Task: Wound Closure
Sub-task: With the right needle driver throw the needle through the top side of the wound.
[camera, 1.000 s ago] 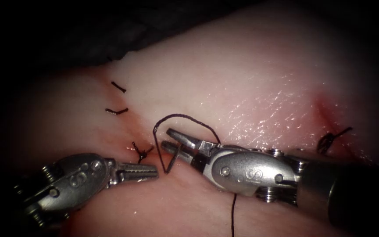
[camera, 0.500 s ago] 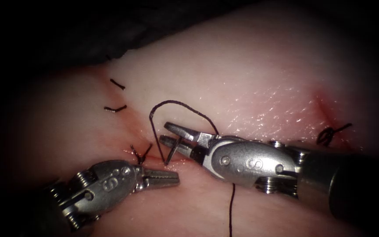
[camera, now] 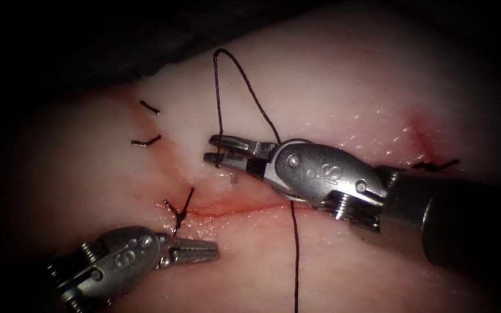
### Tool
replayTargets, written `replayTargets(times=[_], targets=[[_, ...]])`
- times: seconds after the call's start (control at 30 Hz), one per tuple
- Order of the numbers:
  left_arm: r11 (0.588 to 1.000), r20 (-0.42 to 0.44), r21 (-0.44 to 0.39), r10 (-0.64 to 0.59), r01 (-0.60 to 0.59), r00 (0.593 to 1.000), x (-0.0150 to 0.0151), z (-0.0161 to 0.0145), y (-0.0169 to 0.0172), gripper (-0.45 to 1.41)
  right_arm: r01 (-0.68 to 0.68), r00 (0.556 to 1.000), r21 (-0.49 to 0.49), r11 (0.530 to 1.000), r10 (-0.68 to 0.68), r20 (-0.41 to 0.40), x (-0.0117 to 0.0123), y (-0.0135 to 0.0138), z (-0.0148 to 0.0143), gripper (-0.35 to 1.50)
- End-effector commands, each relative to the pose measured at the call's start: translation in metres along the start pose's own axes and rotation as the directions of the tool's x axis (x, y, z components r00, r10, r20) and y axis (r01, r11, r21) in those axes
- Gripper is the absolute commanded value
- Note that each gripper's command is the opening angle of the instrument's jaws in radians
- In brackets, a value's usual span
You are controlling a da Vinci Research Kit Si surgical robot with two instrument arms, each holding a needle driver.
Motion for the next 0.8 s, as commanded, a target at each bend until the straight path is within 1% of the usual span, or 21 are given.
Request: replayTargets(times=[0.03,0.17,0.23,0.3,0.43,0.47,0.5,0.6,0.73,0.8], targets=[[1.000,-0.003,0.003,0.003,-0.003,1.000,0.0005,0.0007,-0.0007,-0.45,-0.009,1.000,-0.001,1.000,0.009,-0.024,0.0012,0.0005,0.0011,-0.35],[1.000,-0.003,0.003,-0.002,0.002,1.000,0.0004,0.0008,-0.0007,-0.45,-0.021,0.998,-0.006,1.000,0.021,-0.051,0.0022,0.0008,0.0008,-0.35],[1.000,-0.003,0.004,0.000,0.000,1.000,0.0003,0.0010,-0.0007,-0.45,-0.032,0.998,-0.031,0.999,0.031,-0.054,0.0028,0.0010,0.0006,-0.35],[1.000,-0.004,0.007,-0.005,0.005,1.000,0.0002,0.0012,-0.0007,-0.45,-0.057,0.997,-0.083,0.995,0.053,-0.053,0.0038,0.0013,0.0004,-0.35],[1.000,-0.004,0.012,-0.004,0.004,1.000,0.0001,0.0016,-0.0005,-0.45,-0.161,0.987,-0.138,0.977,0.156,-0.050,0.0051,0.0012,0.0003,-0.35],[1.000,-0.005,0.010,-0.003,0.003,1.000,0.0001,0.0017,-0.0004,-0.45,-0.245,0.969,-0.133,0.960,0.240,-0.055,0.0054,0.0010,0.0004,-0.35],[1.000,-0.005,0.010,-0.003,0.004,1.000,0.0001,0.0017,-0.0004,-0.45,-0.312,0.950,-0.129,0.941,0.310,-0.040,0.0054,0.0009,0.0007,-0.35],[1.000,-0.005,0.009,-0.003,0.003,1.000,0.0001,0.0017,-0.0005,-0.45,-0.433,0.900,-0.127,0.892,0.435,-0.017,0.0054,0.0007,0.0012,-0.35],[1.000,-0.005,0.009,-0.003,0.003,1.000,0.0001,0.0017,-0.0005,-0.45,-0.524,0.851,-0.106,0.845,0.525,-0.021,0.0056,0.0012,0.0014,-0.35],[1.000,-0.005,0.009,-0.004,0.004,1.000,0.0001,0.0017,-0.0004,-0.45,-0.550,0.834,-0.103,0.829,0.551,-0.023,0.0056,0.0013,0.0015,-0.35]])
